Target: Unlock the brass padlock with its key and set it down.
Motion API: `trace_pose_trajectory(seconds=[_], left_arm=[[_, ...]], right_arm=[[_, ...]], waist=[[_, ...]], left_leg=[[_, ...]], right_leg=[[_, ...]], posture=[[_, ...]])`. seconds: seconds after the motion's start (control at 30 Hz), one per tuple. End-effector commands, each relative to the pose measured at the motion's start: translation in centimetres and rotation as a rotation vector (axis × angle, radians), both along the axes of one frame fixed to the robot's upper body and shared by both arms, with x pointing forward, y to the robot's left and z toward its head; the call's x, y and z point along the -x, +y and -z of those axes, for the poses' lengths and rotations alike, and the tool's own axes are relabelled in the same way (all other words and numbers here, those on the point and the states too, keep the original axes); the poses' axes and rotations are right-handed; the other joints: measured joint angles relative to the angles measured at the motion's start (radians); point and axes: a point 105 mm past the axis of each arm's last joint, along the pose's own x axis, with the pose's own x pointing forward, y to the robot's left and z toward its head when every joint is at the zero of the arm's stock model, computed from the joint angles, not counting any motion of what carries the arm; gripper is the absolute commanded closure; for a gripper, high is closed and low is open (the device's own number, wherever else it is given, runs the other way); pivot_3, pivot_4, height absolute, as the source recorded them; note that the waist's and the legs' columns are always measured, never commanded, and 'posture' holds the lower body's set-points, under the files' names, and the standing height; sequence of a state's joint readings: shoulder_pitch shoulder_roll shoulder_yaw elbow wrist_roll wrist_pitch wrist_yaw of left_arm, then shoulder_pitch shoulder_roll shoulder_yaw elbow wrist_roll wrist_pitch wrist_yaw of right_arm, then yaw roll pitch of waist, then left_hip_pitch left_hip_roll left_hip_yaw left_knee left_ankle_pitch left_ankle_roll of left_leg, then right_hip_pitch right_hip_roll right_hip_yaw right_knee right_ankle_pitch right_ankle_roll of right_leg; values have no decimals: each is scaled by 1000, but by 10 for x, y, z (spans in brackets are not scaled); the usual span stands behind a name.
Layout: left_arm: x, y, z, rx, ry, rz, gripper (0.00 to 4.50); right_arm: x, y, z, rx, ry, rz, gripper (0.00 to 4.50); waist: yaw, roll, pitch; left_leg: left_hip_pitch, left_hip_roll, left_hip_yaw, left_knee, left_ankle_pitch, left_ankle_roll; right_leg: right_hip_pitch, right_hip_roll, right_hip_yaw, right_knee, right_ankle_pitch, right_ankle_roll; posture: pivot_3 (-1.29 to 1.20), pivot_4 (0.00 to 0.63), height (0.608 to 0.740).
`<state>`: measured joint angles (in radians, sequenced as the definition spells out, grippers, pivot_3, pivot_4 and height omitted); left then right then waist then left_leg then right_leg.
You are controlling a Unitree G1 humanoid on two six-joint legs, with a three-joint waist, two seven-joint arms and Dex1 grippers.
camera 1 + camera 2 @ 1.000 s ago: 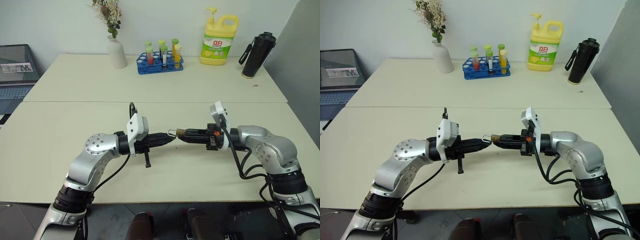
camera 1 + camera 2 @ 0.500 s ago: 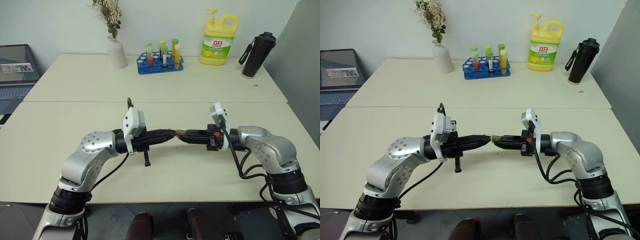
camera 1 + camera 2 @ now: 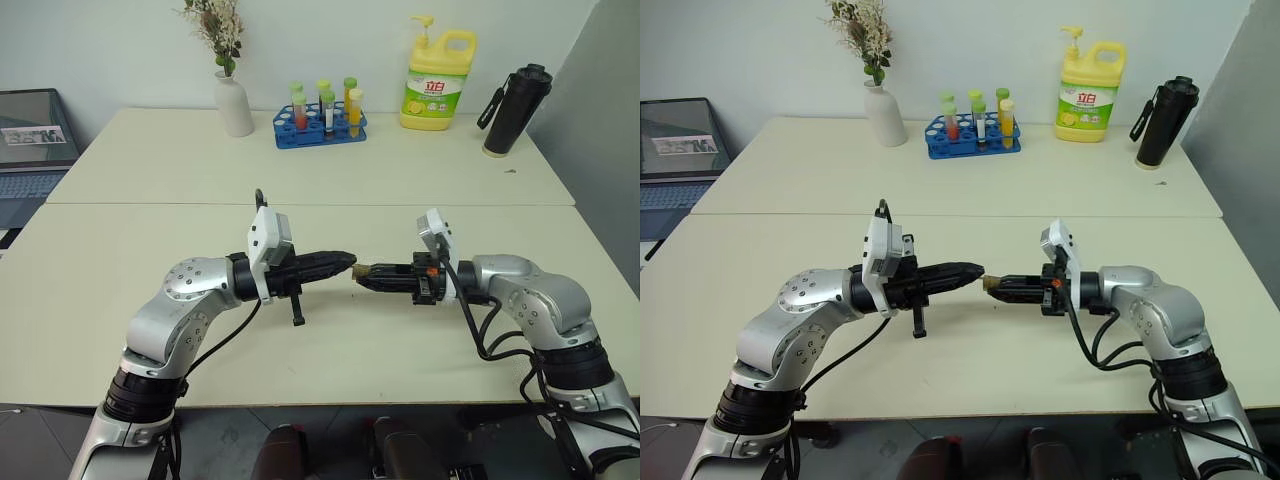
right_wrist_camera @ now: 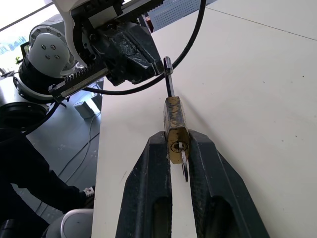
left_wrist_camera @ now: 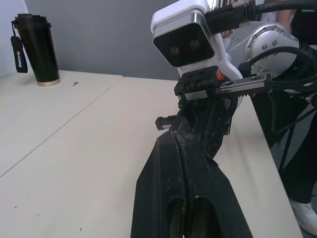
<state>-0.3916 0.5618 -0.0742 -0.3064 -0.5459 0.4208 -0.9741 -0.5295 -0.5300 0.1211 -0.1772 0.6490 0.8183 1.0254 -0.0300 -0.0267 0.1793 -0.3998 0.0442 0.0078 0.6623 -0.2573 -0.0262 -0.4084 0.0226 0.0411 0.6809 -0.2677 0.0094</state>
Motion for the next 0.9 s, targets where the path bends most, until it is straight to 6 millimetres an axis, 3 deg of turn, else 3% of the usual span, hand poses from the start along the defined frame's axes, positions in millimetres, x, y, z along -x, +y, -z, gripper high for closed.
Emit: trace_pose_trajectory(seconds=[0.03, 0.07, 0.17, 0.3, 0.4, 0.53, 0.9], left_arm=[[9, 17, -4, -111, -134, -22, 4500], [8, 22, -3, -144, -162, -36, 4500], [8, 40, 3, -301, -306, -63, 3949], [9, 50, 13, -415, -424, -69, 2683], [12, 49, 32, -511, -489, -15, 1667], [12, 43, 38, -495, -513, 1, 380], [19, 38, 41, -482, -513, 54, 369]], right_arm=[[2, -4, -8, 6, -39, 0, 4339], [1, -6, -7, 11, -38, 5, 4339], [0, -9, -4, 19, -23, 22, 4339], [1, -12, 0, 29, 20, 43, 4339], [3, -12, 9, 90, 67, 42, 4339], [2, -13, 21, 154, 184, 83, 4339], [-15, -11, 37, 201, 393, 250, 4339]], waist=[[-3, 0, 0], [-3, 0, 0], [0, 0, 0], [1, 0, 0], [1, 0, 0], [2, 0, 0], [0, 0, 0]], left_leg=[[0, 0, 0, 0, 0, 0], [0, 1, 0, 0, 0, 0], [0, 1, 0, -1, 0, 0], [0, 0, 1, -1, 0, 0], [0, 0, 2, -1, 0, 0], [0, 0, 2, -1, 0, 0], [-1, 1, 2, -1, 0, 0]], right_leg=[[0, 0, 0, 0, 0, 0], [0, 0, 1, 0, 0, 0], [-1, 0, 0, 0, 0, -1], [-1, -1, 1, 0, 0, -1], [-1, -4, 1, -1, 0, -1], [-1, -4, 1, -1, 0, -1], [-2, -4, 1, 0, 0, -1]], posture=[[0, 150, 740], [0, 150, 740], [0, 150, 740], [0, 150, 740], [0, 150, 740], [0, 150, 740], [0, 150, 740]])
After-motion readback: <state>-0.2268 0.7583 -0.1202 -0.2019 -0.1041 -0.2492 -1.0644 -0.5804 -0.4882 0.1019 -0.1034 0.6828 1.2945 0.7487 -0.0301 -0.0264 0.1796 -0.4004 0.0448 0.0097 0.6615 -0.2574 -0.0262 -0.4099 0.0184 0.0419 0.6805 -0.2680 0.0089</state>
